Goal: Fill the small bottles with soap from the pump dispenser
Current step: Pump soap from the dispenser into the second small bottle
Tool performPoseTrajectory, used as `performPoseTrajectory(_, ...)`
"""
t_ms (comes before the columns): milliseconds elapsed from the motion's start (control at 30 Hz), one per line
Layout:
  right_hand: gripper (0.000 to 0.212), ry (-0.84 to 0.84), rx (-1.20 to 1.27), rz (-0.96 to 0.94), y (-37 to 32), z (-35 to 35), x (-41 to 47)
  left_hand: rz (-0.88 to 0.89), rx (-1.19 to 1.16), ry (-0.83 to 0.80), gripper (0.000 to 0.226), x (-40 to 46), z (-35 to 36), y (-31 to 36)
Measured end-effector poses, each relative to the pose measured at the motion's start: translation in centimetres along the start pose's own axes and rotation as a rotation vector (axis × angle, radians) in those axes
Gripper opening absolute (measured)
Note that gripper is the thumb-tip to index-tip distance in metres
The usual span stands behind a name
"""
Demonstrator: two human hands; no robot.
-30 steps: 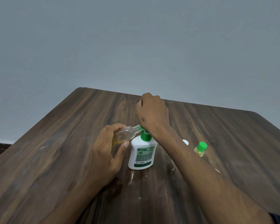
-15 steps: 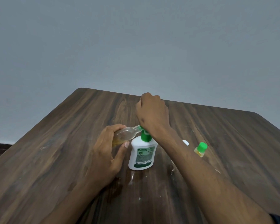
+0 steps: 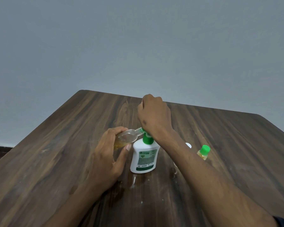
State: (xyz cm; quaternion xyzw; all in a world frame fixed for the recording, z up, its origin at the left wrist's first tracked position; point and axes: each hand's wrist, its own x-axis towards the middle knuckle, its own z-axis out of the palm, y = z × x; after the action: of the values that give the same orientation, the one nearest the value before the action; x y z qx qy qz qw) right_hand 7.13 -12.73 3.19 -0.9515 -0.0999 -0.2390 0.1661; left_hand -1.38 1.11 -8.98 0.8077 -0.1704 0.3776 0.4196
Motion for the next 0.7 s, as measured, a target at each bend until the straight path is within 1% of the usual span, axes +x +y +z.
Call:
performPoseTrajectory(100, 0.024, -0.018, 0.014, 0.025, 0.07, 0.29, -0.13, 0.005, 0.002, 0.002, 0.035, -0.03, -0.09, 0.09)
performPoseTrajectory(267, 0.023, -0.002, 0.013, 0.018, 0.07, 0.08, -0.05, 0.005, -0.009, 0.004, 0.036, 0.05, -0.01, 0.11)
performPoseTrajectory(333, 0.024, -0.026, 0.021, 0.041, 0.07, 0.21, -0.11, 0.008, -0.007, 0.004, 0.036, -0.04, -0.01, 0.0)
performPoseTrajectory(467, 0.023, -0.015, 0.008, 0.005, -0.24, -0.22, -0.06, -0.001, -0.003, 0.003, 0.036, -0.06, 0.01, -0.08)
performPoseTrajectory(600, 0.027, -0.035, 0.012, 0.039, -0.11, 0.02, -0.18, -0.001, -0.003, -0.009, 0.035, -0.05, 0.02, -0.11)
performPoseTrajectory(700, 0.024, -0.023, 0.005, 0.007, -0.25, -0.28, -0.12, -0.006, -0.002, -0.012, 0.036, -0.06, -0.01, -0.1)
